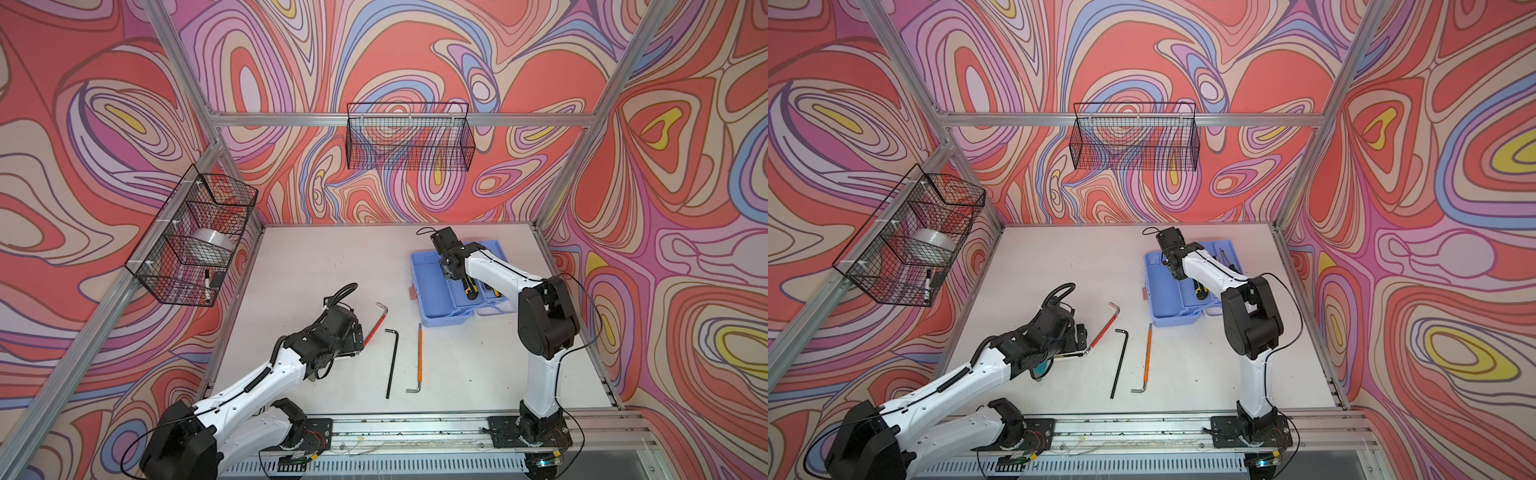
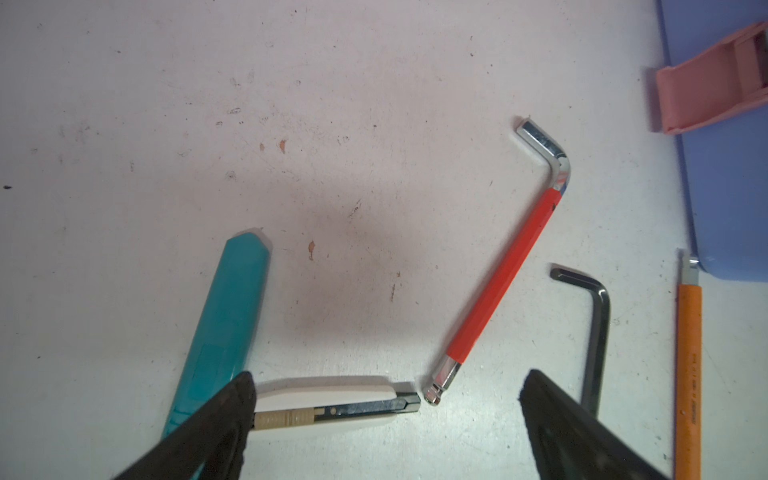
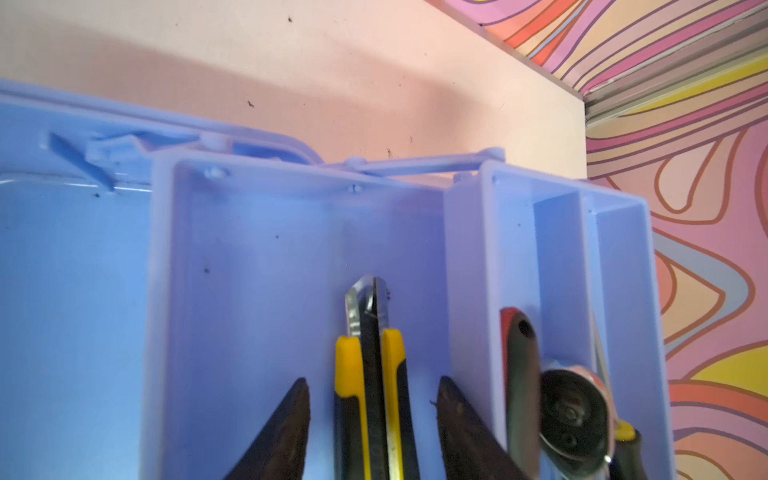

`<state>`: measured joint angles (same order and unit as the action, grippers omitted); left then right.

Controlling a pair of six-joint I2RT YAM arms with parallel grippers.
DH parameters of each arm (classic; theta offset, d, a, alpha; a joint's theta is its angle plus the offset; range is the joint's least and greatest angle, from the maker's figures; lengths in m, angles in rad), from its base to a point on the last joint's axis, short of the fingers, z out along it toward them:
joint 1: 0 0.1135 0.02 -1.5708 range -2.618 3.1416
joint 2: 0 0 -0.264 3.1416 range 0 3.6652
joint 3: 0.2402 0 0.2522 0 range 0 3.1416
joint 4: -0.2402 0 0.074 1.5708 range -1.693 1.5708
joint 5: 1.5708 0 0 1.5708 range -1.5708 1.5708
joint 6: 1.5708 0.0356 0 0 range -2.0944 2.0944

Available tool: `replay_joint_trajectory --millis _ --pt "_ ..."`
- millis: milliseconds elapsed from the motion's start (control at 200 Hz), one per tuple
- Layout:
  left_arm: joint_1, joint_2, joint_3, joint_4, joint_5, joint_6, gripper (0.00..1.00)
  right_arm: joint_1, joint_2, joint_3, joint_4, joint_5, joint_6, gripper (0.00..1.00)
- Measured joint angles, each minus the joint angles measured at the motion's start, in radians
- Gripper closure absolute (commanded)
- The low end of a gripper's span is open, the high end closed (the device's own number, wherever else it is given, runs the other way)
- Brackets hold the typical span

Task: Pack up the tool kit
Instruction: 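Lower the utility knife into the middle tray and open the right gripper, then raise the right gripper above the box while the left gripper lowers toward the white-handled tool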

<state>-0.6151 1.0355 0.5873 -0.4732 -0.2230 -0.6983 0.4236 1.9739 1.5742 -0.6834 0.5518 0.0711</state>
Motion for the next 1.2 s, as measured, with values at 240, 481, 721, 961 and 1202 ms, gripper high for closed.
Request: replay_joint_trajectory --millis 240,481,721,961,1202 --pt "0.006 0.007 -0.012 -0.010 0.012 0.000 0.10 -0.003 -0.097 0.000 0.010 -0.058 0.020 0.42" --pt "0.014 0.053 -0.023 -0.011 0.051 -0.006 0.21 -0.004 -0.143 -0.001 0.020 -0.116 0.037 0.41" --pt "0.020 0.092 -0.023 -0.040 0.070 -0.012 0.29 -0.004 -0.173 -0.029 0.040 -0.163 0.054 0.41" --pt "0.034 0.113 -0.023 -0.045 0.069 -0.021 0.27 -0.004 -0.192 -0.056 0.041 -0.188 0.057 0.41" --pt "0.058 0.142 -0.022 -0.036 0.069 -0.020 0.27 -0.004 -0.230 -0.056 0.045 -0.205 0.061 0.41"
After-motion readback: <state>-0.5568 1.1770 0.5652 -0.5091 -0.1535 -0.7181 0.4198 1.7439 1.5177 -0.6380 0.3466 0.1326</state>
